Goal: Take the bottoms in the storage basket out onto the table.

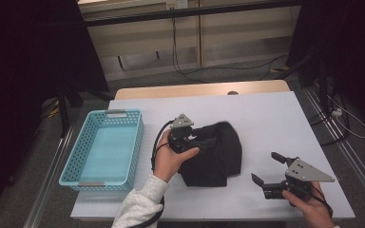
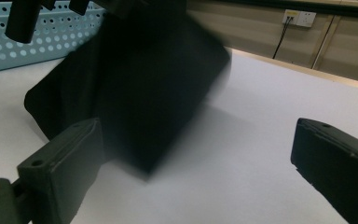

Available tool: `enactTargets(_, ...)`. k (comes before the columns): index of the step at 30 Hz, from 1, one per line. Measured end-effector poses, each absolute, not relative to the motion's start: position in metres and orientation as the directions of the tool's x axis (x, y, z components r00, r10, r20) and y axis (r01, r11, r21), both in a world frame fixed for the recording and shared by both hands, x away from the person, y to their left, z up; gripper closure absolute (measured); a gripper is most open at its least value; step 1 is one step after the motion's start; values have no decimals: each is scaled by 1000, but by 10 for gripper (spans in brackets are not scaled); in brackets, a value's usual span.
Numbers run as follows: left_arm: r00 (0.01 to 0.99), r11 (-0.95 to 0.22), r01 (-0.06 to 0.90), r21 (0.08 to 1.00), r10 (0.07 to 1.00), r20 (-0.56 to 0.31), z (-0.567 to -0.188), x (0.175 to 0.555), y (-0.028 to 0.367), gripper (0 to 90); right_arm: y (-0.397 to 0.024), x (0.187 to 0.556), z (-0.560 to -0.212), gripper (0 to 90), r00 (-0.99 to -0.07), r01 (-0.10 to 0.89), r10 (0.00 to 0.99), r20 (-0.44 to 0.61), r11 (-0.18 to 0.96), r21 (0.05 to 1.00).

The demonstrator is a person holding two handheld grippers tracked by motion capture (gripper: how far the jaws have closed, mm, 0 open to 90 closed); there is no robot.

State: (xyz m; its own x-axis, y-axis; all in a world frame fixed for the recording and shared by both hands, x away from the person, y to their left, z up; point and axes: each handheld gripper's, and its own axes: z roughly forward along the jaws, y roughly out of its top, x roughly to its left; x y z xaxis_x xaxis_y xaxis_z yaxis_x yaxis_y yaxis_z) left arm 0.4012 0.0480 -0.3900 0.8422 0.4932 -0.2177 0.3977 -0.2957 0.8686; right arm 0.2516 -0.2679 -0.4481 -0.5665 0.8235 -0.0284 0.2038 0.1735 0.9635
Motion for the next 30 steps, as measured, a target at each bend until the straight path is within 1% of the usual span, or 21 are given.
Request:
enactTargets(1,835,-294,401,868,507,-214,-392,401,53,309,-267,252,-448,15,-567,211,823,-29,179,961)
enactTargets(6,811,-287,401,870,553,-191,-397,402,75,251,-262,258,-448,12,-560,232,827,-54,219,948)
enactTargets(8,803,-297,397,869,571,-171,-398,404,83,251,-259,262,-448,12,-565,240,823,-56,228,944)
enactTargets(9,795,-327,422,845,582,-171,-400,407,88,231,-256,267,-449,12,-558,259,827,-68,252,933)
enactTargets(10,795,-327,422,845,582,-171,-400,407,88,211,-256,267,-449,12,-558,259,827,-68,252,933)
enactTargets(13,791,-316,439,841,579,-196,-402,408,90,200,-253,272,-452,27,-557,281,827,-75,273,920)
enactTargets(16,798,-326,433,840,573,-189,-403,409,89,157,-250,274,-452,26,-563,296,824,-62,271,916)
enactTargets(20,796,-332,448,830,571,-201,-405,408,91,136,-246,274,-450,24,-580,290,813,-59,273,917)
enactTargets(24,786,-322,438,839,591,-184,-401,408,98,127,-240,276,-451,25,-591,293,805,-55,277,915)
enactTargets(25,786,-333,428,840,596,-165,-400,407,100,125,-236,278,-453,27,-590,301,806,-49,275,913)
enactTargets(30,780,-328,437,837,602,-171,-401,406,101,125,-225,280,-455,28,-615,308,787,-50,298,904)
